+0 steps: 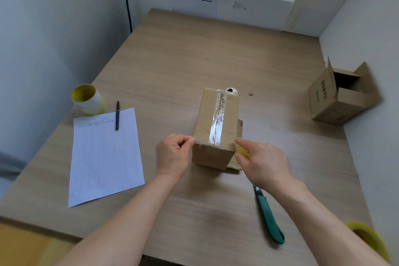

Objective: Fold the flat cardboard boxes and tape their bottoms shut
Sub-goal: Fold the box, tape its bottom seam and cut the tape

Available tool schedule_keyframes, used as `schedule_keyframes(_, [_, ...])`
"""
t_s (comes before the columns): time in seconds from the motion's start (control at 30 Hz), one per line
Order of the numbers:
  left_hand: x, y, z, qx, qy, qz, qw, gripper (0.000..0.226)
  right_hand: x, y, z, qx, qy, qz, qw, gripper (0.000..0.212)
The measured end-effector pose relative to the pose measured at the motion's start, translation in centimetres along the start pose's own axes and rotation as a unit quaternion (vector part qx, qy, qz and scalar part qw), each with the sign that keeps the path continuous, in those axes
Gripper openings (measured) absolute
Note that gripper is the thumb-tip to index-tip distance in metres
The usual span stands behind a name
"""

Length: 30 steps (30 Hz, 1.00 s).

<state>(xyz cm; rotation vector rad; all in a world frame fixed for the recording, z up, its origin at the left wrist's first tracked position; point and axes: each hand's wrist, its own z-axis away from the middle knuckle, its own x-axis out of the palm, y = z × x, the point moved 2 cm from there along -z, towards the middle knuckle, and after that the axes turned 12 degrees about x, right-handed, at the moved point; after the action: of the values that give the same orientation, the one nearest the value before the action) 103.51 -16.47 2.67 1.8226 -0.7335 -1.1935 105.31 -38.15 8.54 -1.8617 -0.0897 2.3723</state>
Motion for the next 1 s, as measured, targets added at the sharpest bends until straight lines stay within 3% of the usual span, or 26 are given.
schedule_keyframes(0.23, [0.6,-0.6,-0.3,-0.03,0.007,0.005,1.0,0.006,0.5,-0.3,-0.2,-0.001,0.0,0.015,1.0,0.041])
schedule_keyframes(0.47, [1.3,-0.6,-0.5,-0.155,0.009,0.043,0.987,0.024,1.9,-0.2,-0.8,0.01,-0.02,0.008,1.0,0.038])
schedule_keyframes(0.63, [2.0,-1.5,-1.1,-0.248,0.031,0.123,0.961,0.008,2.0,-0.4,-2.1,0.0,-0.02,-0.011,1.0,0.037])
schedule_keyframes(0.73, [2.1,-2.3,-1.7,-0.387,-0.005,0.284,0.877,0.063,1.9,-0.4,-2.7,-0.007,-0.02,-0.016,1.0,0.035])
schedule_keyframes(0.77, [2.0,-2.4,-2.0,-0.391,-0.024,0.263,0.882,0.07,1.8,-0.4,-2.8,-0.011,-0.022,-0.017,1.0,0.035])
schedule_keyframes(0.83, [1.8,-2.0,-3.1,-0.302,-0.034,0.109,0.946,0.058,1.7,-0.4,-3.0,-0.018,-0.023,-0.025,0.999,0.034])
schedule_keyframes(0.87, [1.7,-1.2,-3.7,-0.199,-0.038,-0.011,0.979,0.052,1.7,-0.4,-3.1,-0.021,-0.025,-0.03,0.999,0.034])
schedule_keyframes(0.9, [1.9,-0.1,-4.2,-0.048,-0.053,-0.125,0.99,0.052,1.7,-0.4,-3.2,-0.024,-0.027,-0.033,0.999,0.034])
schedule_keyframes(0.93, [2.6,0.8,-4.7,0.115,-0.098,-0.194,0.969,0.059,1.7,-0.3,-3.2,-0.028,-0.028,-0.036,0.999,0.033])
schedule_keyframes(0.97, [3.6,1.7,-5.1,0.239,-0.183,-0.225,0.927,0.071,1.7,-0.2,-3.2,-0.032,-0.028,-0.038,0.998,0.032])
schedule_keyframes(1.0, [4.5,2.9,-5.3,0.312,-0.288,-0.249,0.871,0.084,1.6,-0.1,-3.2,-0.039,-0.027,-0.04,0.998,0.031])
